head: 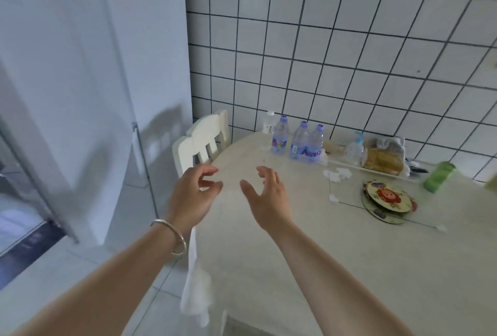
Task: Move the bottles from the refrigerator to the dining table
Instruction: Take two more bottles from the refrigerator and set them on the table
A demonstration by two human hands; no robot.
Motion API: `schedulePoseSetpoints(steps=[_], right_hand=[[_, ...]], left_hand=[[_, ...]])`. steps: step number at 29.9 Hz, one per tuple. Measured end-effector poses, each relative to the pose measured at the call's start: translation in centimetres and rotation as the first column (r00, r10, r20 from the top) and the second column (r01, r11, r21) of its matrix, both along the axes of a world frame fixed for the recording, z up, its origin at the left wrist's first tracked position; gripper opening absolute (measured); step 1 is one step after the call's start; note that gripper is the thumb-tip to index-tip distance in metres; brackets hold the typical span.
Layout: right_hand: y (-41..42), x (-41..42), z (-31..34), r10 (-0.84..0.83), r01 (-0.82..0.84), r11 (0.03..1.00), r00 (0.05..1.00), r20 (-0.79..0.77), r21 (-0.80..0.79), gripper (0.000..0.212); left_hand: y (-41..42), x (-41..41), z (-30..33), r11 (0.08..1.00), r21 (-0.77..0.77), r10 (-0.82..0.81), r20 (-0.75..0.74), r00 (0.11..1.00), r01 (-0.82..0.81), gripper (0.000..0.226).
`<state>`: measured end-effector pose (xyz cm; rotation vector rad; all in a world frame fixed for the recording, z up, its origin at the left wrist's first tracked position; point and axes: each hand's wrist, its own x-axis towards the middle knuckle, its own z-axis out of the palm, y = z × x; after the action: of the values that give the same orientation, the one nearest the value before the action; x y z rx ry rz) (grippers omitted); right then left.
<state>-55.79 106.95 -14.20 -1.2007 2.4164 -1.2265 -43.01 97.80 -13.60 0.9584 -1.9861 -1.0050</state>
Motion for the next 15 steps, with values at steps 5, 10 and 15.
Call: schedulePoseSetpoints(steps=[5, 10, 15], right_hand=[[2.2, 6.6, 0.3, -0.049, 0.049, 0.999, 0.998, 0.025, -0.009, 0.053], [3.2, 12.0, 1.3, 0.026, -0.026, 0.999, 1.0, -0.011, -0.029, 0.051], [1.7, 17.0, 2.4, 0.177, -0.18, 0.982, 0.983, -0.054, -0.057, 0.048]], left_hand=[[1.8, 4.8, -0.6, 0.997, 0.036, -0.068, -0.033, 0.997, 0.069, 0.023], [3.0, 9.7, -0.1, 0.994, -0.012, -0.105, -0.054, 0.993, 0.105, 0.024], [2.6, 16.1, 0.7, 0.995, -0.095, 0.003, -0.091, 0.996, -0.012, 0.026]])
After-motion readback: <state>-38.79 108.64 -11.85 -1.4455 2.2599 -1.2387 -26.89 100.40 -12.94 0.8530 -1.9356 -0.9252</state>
